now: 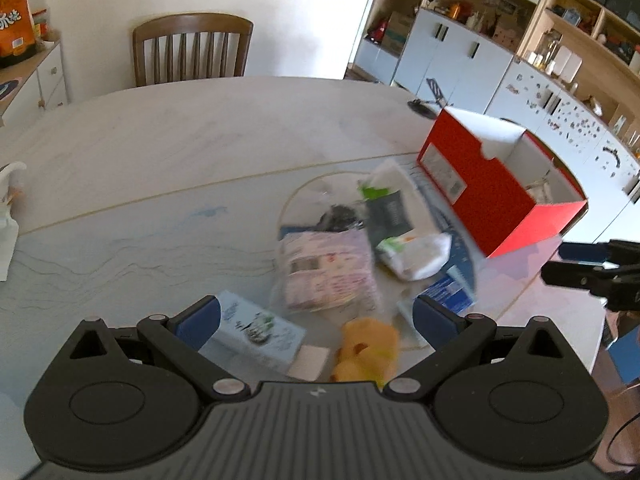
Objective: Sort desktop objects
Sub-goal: 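Move both tools back to the snack pile on the table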
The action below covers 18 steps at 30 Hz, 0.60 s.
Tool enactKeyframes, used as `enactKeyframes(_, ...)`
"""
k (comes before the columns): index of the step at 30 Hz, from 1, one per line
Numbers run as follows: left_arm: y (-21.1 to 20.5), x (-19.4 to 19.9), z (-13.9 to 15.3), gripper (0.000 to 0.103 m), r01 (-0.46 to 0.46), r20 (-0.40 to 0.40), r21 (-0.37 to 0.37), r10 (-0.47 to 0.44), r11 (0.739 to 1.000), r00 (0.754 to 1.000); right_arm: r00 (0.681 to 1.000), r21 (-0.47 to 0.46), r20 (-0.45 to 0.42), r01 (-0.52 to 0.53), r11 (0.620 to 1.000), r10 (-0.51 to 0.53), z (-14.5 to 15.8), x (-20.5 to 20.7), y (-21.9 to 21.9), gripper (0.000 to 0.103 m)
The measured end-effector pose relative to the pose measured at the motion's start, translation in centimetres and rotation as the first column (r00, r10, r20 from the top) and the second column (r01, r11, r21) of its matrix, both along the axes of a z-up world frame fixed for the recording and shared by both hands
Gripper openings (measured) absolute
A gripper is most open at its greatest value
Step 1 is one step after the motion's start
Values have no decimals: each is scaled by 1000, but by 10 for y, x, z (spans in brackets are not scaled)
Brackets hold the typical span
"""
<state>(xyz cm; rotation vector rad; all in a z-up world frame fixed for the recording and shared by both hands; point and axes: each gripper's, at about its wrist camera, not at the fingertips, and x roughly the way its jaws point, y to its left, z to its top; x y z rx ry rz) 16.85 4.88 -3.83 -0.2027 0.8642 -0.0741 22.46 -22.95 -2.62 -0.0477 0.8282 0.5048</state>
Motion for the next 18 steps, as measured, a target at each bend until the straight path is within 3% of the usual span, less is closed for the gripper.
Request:
enactKeyframes(7, 8, 3, -20, 103, 37, -31, 62, -35, 997, 999, 1000, -10, -24, 2, 1000, -3, -9, 0, 6, 78)
enactKeyframes(18, 25, 14, -49, 103, 89, -95, 97, -79, 991, 992, 997, -24, -76, -13, 1000, 11, -30, 5, 19, 78)
